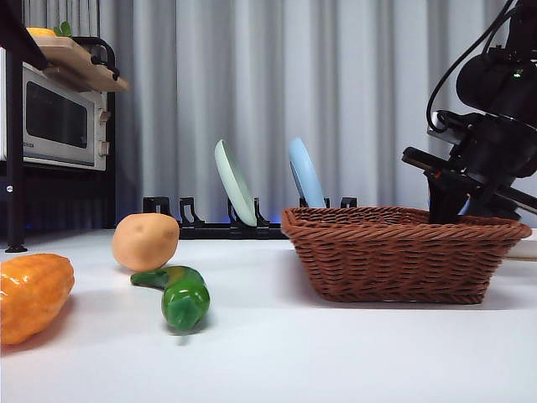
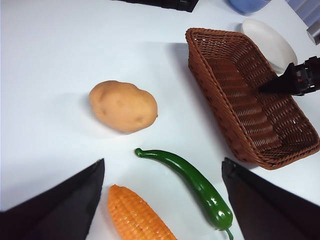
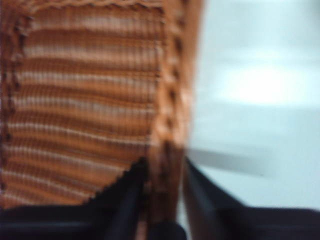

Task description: Pick up the basket,pick up the corn from the table,pick up the potato from the table,pick up the cucumber from the table,put all items into the basket

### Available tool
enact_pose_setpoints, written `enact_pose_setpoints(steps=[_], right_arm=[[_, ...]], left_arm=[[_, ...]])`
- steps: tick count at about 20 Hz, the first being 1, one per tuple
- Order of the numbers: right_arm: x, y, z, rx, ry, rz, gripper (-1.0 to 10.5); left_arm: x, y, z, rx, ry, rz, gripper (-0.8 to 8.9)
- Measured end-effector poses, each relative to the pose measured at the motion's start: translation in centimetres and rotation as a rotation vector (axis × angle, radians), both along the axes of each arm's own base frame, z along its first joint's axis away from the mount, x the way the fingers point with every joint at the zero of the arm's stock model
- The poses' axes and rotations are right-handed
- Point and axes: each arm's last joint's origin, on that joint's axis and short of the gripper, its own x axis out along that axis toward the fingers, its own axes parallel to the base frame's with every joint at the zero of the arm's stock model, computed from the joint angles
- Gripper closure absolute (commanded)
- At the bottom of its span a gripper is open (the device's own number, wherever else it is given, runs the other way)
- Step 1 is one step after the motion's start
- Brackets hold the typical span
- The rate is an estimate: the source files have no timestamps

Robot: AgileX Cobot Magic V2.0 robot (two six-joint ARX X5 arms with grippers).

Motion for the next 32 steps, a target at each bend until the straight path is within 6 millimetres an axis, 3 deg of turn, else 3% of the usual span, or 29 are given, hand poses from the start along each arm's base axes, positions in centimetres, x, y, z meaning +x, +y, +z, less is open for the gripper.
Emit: enact_pose_setpoints(steps=[3, 9, 13, 17, 23, 25, 27, 32], right_arm=[[-0.4, 0.0, 1.0, 0.021, -0.008, -0.024, 9.6], [-3.0, -0.4, 7.2, 0.029, -0.186, -0.030, 9.6], [-6.1, -0.7, 11.6, 0.046, -0.316, -0.028, 9.6], [-8.8, -1.1, 14.3, 0.055, -0.389, -0.028, 9.6], [-10.1, -1.2, 15.1, 0.045, -0.391, -0.018, 9.6], [-10.2, -1.2, 15.0, 0.040, -0.382, -0.014, 9.6], [-10.2, -1.2, 15.0, 0.034, -0.381, -0.007, 9.6], [-10.2, -1.2, 15.0, 0.030, -0.384, -0.002, 9.6]], left_arm=[[0.1, 0.0, -0.1, 0.005, 0.004, 0.009, 4.22], [3.3, -0.7, -1.1, -0.021, 0.033, 0.017, 3.38], [7.7, -2.8, -1.1, 0.026, 0.140, 0.023, 3.38], [12.5, -5.8, -0.9, 0.118, 0.263, 0.030, 3.38], [17.7, -8.5, -1.3, 0.219, 0.434, 0.083, 3.12], [18.2, -8.7, -2.6, 0.238, 0.518, 0.090, 2.39], [18.3, -8.7, -3.4, 0.243, 0.562, 0.103, 2.39], [18.6, -8.8, -3.1, 0.192, 0.550, 0.120, 2.39]])
